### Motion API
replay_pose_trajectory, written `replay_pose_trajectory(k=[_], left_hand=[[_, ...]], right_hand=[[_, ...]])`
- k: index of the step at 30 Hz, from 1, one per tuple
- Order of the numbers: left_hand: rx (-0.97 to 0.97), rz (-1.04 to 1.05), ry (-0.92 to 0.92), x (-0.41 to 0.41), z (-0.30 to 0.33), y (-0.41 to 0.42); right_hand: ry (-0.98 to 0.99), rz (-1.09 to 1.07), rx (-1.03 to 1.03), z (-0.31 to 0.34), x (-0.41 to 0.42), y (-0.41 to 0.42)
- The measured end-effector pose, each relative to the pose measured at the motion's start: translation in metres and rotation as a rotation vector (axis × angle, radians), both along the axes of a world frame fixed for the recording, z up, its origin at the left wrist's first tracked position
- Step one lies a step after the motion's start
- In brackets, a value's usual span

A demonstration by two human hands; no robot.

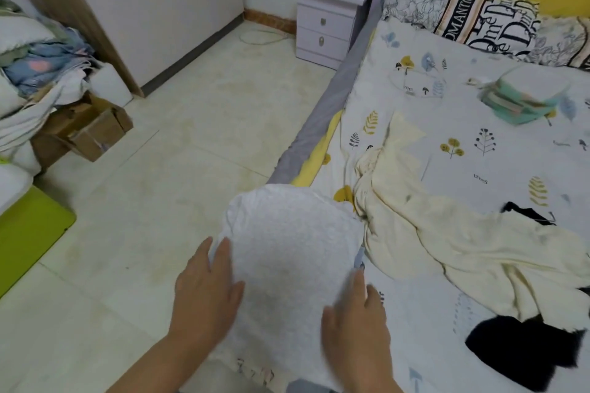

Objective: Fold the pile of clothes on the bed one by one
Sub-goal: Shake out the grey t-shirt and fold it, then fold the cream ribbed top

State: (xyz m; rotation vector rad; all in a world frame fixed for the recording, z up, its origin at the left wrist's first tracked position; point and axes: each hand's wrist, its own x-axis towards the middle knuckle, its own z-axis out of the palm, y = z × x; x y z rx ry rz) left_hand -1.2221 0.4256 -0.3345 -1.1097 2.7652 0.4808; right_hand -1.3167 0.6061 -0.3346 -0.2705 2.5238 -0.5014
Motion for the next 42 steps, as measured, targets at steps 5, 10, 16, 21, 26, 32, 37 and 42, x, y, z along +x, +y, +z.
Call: replay_pose_trajectory(k=[5,10,16,21,26,32,37,42], left_hand=[[0.017,-0.355,-0.124,-0.010,-0.011,0.021],[0.066,-0.342,-0.324,-0.007,-0.019,0.012],[-0.043,-0.342,-0.155,-0.027,0.012,0.024],[0.038,-0.436,0.028,-0.061,0.036,0.057],[0.149,-0.564,-0.032,-0.108,0.038,0.110],[0.217,-0.614,-0.060,-0.158,0.023,0.193],[0.196,-0.657,-0.064,-0.198,-0.004,0.252],[0.158,-0.653,-0.099,-0.238,-0.044,0.286]], right_hand=[[0.294,0.343,-0.041,-0.001,0.016,-0.026],[0.038,0.462,-0.020,-0.014,0.012,-0.025],[0.053,0.449,-0.093,0.015,0.001,-0.004],[0.161,0.461,-0.076,0.037,-0.016,0.043],[0.081,0.437,0.032,0.050,-0.050,0.110],[0.040,0.383,0.090,0.041,-0.097,0.205],[0.016,0.312,0.132,0.018,-0.141,0.274],[-0.002,0.242,0.157,-0.019,-0.189,0.320]])
